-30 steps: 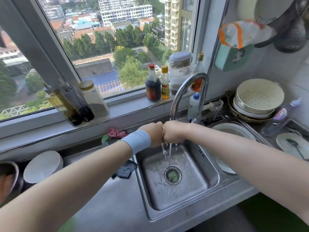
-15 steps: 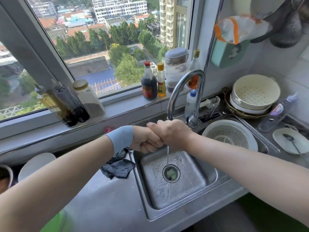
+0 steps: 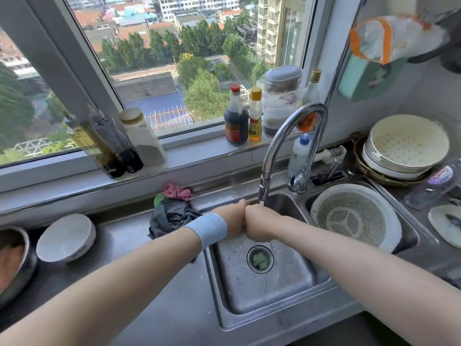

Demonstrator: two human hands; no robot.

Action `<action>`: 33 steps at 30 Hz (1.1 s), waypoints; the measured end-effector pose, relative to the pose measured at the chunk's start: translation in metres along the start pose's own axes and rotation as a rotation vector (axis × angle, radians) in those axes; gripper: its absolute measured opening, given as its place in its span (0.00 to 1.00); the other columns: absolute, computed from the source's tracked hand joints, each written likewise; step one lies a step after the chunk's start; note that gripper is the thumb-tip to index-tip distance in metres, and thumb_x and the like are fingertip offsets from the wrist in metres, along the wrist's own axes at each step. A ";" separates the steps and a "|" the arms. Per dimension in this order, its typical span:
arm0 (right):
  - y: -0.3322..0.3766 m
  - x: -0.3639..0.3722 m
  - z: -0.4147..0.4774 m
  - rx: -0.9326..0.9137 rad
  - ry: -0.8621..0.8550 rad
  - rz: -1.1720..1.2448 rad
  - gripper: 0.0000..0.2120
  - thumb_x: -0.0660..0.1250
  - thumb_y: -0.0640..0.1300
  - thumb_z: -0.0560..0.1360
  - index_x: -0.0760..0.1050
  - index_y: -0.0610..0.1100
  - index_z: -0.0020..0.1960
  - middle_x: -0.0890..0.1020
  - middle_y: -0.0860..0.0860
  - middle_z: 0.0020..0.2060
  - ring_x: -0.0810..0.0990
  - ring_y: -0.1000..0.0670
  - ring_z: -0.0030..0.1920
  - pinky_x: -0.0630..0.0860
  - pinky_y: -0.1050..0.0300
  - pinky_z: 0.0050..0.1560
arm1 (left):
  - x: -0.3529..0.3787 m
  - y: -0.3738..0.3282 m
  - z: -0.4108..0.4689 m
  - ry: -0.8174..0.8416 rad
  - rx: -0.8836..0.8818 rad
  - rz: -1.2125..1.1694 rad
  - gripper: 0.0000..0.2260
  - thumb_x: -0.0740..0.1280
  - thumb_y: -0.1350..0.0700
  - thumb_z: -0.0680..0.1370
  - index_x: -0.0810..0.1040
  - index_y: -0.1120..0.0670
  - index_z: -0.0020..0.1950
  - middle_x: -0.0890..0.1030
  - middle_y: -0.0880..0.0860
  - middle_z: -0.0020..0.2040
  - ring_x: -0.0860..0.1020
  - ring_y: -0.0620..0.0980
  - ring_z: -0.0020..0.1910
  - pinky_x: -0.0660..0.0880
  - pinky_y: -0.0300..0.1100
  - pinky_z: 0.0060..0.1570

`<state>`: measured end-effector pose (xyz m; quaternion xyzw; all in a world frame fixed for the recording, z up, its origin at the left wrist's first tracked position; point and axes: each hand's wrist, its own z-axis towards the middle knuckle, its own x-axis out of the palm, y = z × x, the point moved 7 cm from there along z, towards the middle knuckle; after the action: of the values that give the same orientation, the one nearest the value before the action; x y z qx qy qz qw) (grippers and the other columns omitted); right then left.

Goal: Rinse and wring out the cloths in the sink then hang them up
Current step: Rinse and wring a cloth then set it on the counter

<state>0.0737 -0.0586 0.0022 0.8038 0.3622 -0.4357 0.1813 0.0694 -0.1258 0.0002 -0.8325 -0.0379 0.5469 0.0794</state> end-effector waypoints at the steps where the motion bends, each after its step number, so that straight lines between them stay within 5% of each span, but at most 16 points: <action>1: -0.001 0.004 0.004 0.027 0.022 0.033 0.13 0.60 0.37 0.75 0.81 0.44 0.55 0.83 0.49 0.52 0.81 0.43 0.51 0.67 0.58 0.32 | 0.000 0.003 0.000 -0.010 0.017 0.023 0.20 0.64 0.57 0.77 0.64 0.59 0.67 0.80 0.59 0.55 0.80 0.59 0.50 0.68 0.46 0.41; 5: -0.006 -0.017 0.029 0.035 -0.187 0.324 0.01 0.64 0.42 0.75 0.74 0.46 0.45 0.83 0.43 0.50 0.82 0.40 0.52 0.70 0.56 0.39 | -0.001 0.030 0.004 -0.038 0.025 -0.066 0.24 0.66 0.54 0.74 0.60 0.51 0.67 0.81 0.56 0.50 0.80 0.59 0.46 0.75 0.50 0.44; 8: 0.007 -0.023 0.048 0.018 -0.148 0.426 0.25 0.64 0.46 0.73 0.65 0.38 0.66 0.81 0.41 0.55 0.81 0.39 0.54 0.71 0.54 0.42 | -0.009 0.062 0.001 -0.095 0.039 -0.210 0.30 0.67 0.53 0.71 0.61 0.47 0.71 0.77 0.55 0.62 0.76 0.57 0.58 0.74 0.49 0.56; 10: 0.015 -0.026 0.065 0.035 -0.159 0.535 0.33 0.63 0.47 0.72 0.55 0.39 0.71 0.80 0.41 0.55 0.80 0.39 0.53 0.72 0.52 0.43 | -0.015 0.087 -0.004 -0.165 0.038 -0.217 0.34 0.69 0.52 0.71 0.61 0.47 0.75 0.73 0.55 0.66 0.71 0.57 0.64 0.70 0.52 0.64; 14: 0.043 -0.046 0.105 0.047 -0.244 0.733 0.23 0.65 0.46 0.72 0.63 0.42 0.64 0.75 0.42 0.56 0.78 0.40 0.55 0.73 0.52 0.50 | -0.026 0.147 -0.018 -0.383 -0.011 -0.223 0.25 0.69 0.52 0.72 0.72 0.50 0.69 0.74 0.54 0.64 0.73 0.56 0.62 0.70 0.50 0.62; 18: 0.073 -0.074 0.149 0.019 -0.412 0.800 0.31 0.71 0.46 0.73 0.66 0.48 0.74 0.66 0.43 0.63 0.74 0.41 0.62 0.71 0.51 0.66 | -0.029 0.217 -0.028 -0.480 -0.197 -0.136 0.27 0.69 0.48 0.72 0.72 0.52 0.70 0.70 0.54 0.68 0.71 0.57 0.64 0.70 0.50 0.64; 21: 0.095 -0.066 0.176 0.012 -0.333 0.821 0.36 0.73 0.45 0.71 0.62 0.48 0.76 0.70 0.44 0.68 0.74 0.42 0.66 0.72 0.48 0.67 | -0.001 0.254 -0.024 -0.287 -0.316 -0.087 0.36 0.69 0.42 0.73 0.60 0.51 0.77 0.61 0.55 0.75 0.63 0.58 0.72 0.66 0.52 0.70; 25: 0.117 -0.038 0.189 -0.044 -0.204 0.728 0.32 0.68 0.42 0.72 0.66 0.53 0.75 0.78 0.48 0.67 0.76 0.44 0.65 0.72 0.54 0.63 | 0.046 0.264 -0.014 0.022 -0.269 -0.139 0.35 0.66 0.41 0.74 0.58 0.49 0.77 0.59 0.53 0.77 0.60 0.57 0.74 0.65 0.55 0.70; 33: 0.057 0.005 0.158 0.122 -0.200 0.847 0.20 0.65 0.44 0.76 0.74 0.49 0.68 0.80 0.50 0.59 0.79 0.48 0.59 0.73 0.57 0.58 | 0.010 0.203 0.008 -0.394 -0.101 -0.112 0.20 0.64 0.46 0.75 0.74 0.49 0.66 0.74 0.51 0.61 0.70 0.55 0.61 0.68 0.49 0.59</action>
<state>0.0278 -0.1902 -0.0912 0.8444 -0.0452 -0.4192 0.3305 0.0617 -0.3236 -0.0472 -0.7092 -0.1263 0.6911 0.0589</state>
